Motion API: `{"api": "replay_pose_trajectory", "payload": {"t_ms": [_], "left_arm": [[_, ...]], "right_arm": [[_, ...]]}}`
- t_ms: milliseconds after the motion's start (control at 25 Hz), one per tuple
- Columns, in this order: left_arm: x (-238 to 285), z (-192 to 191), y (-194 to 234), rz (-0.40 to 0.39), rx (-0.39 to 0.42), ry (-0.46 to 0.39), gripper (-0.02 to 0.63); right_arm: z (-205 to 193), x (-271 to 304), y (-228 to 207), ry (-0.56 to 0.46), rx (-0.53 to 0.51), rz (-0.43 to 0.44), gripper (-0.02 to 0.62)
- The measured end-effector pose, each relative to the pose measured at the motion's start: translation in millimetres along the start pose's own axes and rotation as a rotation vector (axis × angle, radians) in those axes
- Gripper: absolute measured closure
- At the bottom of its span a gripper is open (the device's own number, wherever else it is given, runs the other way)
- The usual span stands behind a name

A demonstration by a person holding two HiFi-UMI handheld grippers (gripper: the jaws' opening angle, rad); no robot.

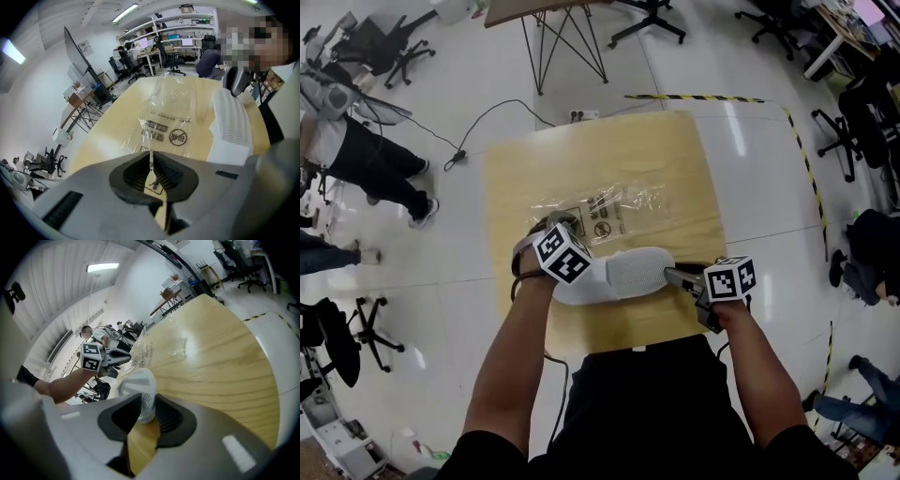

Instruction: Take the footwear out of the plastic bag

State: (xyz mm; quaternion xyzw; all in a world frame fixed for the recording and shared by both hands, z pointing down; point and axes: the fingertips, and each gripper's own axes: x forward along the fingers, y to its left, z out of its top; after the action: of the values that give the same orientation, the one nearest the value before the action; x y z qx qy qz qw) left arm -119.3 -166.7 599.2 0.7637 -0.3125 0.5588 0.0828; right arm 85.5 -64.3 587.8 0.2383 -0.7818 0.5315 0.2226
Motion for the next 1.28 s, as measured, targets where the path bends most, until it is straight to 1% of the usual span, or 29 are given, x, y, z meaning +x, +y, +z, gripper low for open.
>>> {"api": "replay_pose_trajectory", "payload": {"t_ms": [120,240,320,400,440,480,520,600,640,680,760,800,880,920,1000,1080,1120,1200,1280], "left_arm": [[-5,4,2,-0.029,-0.066,-0.046,0.535],[-20,5,8,-0.033,-0.129,-0.106,0.509],[-34,2,13,-0.030,-0.168,-0.151,0.508],[-51,-4,17,-0.021,-0.217,-0.195,0.513],[-61,-7,18,-0.017,-0.246,-0.221,0.525],[-72,-9,18,-0.018,-0.281,-0.253,0.540],[-84,-10,15,-0.024,-0.325,-0.291,0.559],[-112,-13,5,-0.056,-0.441,-0.382,0.598],[-126,-14,-3,-0.082,-0.506,-0.431,0.598],[-142,-13,-13,-0.114,-0.563,-0.480,0.598],[-168,-9,-40,-0.178,-0.629,-0.560,0.600],[-177,-8,-57,-0.209,-0.643,-0.582,0.600],[-187,-9,-93,-0.273,-0.657,-0.589,0.600],[-188,-10,-111,-0.307,-0.653,-0.582,0.600],[-189,-11,-142,-0.360,-0.612,-0.561,0.600],[-192,-11,-159,-0.378,-0.573,-0.550,0.600],[-195,-10,-161,-0.379,-0.572,-0.555,0.600],[-202,-10,-159,-0.372,-0.596,-0.582,0.600],[-209,-13,-153,-0.347,-0.617,-0.605,0.600]], "right_arm": [[2,-3,-5,-0.006,-0.033,-0.052,0.481],[4,-10,-6,-0.025,-0.061,-0.098,0.406],[7,-17,-3,-0.053,-0.080,-0.133,0.368],[12,-26,6,-0.099,-0.110,-0.162,0.357],[15,-31,13,-0.132,-0.128,-0.170,0.357],[19,-38,22,-0.173,-0.147,-0.172,0.363],[22,-45,33,-0.220,-0.165,-0.167,0.402],[25,-58,64,-0.322,-0.191,-0.127,0.578],[24,-63,82,-0.369,-0.192,-0.095,0.594],[22,-67,97,-0.410,-0.184,-0.063,0.594],[14,-77,121,-0.471,-0.149,-0.010,0.594],[7,-82,130,-0.490,-0.129,0.011,0.594],[-9,-90,143,-0.516,-0.104,0.042,0.594],[-16,-94,149,-0.526,-0.103,0.051,0.594],[-26,-99,158,-0.535,-0.116,0.050,0.595],[-33,-103,165,-0.528,-0.142,0.036,0.595],[-35,-105,169,-0.522,-0.158,0.029,0.595],[-37,-108,174,-0.510,-0.192,0.016,0.595],[-38,-110,176,-0.500,-0.224,0.006,0.595]]}}
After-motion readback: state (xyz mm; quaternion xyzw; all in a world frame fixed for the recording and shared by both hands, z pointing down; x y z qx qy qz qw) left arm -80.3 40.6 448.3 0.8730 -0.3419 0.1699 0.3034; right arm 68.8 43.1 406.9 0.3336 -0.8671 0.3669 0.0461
